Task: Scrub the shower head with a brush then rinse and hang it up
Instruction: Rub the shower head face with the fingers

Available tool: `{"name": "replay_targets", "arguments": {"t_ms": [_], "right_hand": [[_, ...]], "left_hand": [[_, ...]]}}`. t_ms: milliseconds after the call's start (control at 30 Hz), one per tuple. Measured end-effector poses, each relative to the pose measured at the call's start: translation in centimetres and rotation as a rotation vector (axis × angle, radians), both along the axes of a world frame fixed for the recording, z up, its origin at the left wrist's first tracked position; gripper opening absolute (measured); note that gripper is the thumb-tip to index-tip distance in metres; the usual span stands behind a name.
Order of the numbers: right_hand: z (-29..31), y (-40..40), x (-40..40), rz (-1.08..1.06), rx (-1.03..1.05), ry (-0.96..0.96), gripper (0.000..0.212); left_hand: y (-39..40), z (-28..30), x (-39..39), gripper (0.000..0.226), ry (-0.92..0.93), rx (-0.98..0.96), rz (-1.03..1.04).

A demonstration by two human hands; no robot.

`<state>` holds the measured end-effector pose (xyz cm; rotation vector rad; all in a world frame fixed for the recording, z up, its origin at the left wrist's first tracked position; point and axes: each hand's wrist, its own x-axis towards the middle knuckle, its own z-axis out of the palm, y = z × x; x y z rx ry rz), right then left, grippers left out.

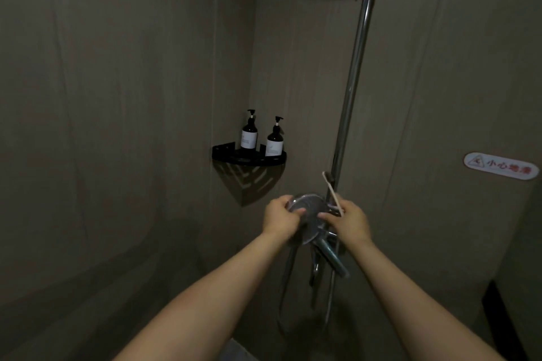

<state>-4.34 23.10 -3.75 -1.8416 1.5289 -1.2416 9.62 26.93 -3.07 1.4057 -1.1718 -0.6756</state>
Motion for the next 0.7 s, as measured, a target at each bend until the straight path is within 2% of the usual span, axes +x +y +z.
{"name": "replay_targets", "arguments": {"t_ms": [33,100,133,200,333,467,533,600,633,700], "right_hand": [[0.0,-0.2,0.1,0.073,0.021,-0.039,0.047],[-0.1,-0.5,0.1,0.169,0.047,-0.104,0.042],[-0.2,-0.8,0.0,0.171,0.035,-0.104,0.036],[-0.3,-1.0,-0.2,0.149,-0.007,-0.110,0.038],[-0.8,-1.1,0.2,0.050,-0.084,-0.274,0.033],[-0.7,-1.4,1.8,-0.093,0.013,-0.699,0.020],[-0.5,-1.9,2.6,-0.100,0.092,-0.871,0.015],[-0.2,-2.3,2.7,-0.065,0.159,-0.838,0.012],[-0.1,-2.3,2.4,-0.046,0.186,-0.746,0.005],[0.1,-2.5,1.4,-0.041,0.172,-0.443,0.016]], "left_hand": [[-0.2,0.0,-0.3,0.028,-0.053,-0.008,-0.038],[-0.7,0.2,-0.9,0.031,-0.145,-0.034,-0.089],[-0.9,0.2,-1.1,0.032,-0.181,-0.050,-0.103],[-1.3,0.2,-1.4,0.033,-0.205,-0.093,-0.117],[-1.7,-0.2,-1.8,0.032,-0.037,-0.134,-0.029],[-2.0,-2.3,-1.9,0.041,0.177,0.008,-0.029],[-1.9,-3.5,-1.8,0.034,0.160,0.080,-0.044],[-1.9,-4.2,-1.4,0.030,0.121,0.108,-0.051],[-1.9,-4.5,-1.1,0.027,0.108,0.112,-0.056],[-1.7,-4.8,-0.2,0.021,0.068,0.110,-0.047]]}}
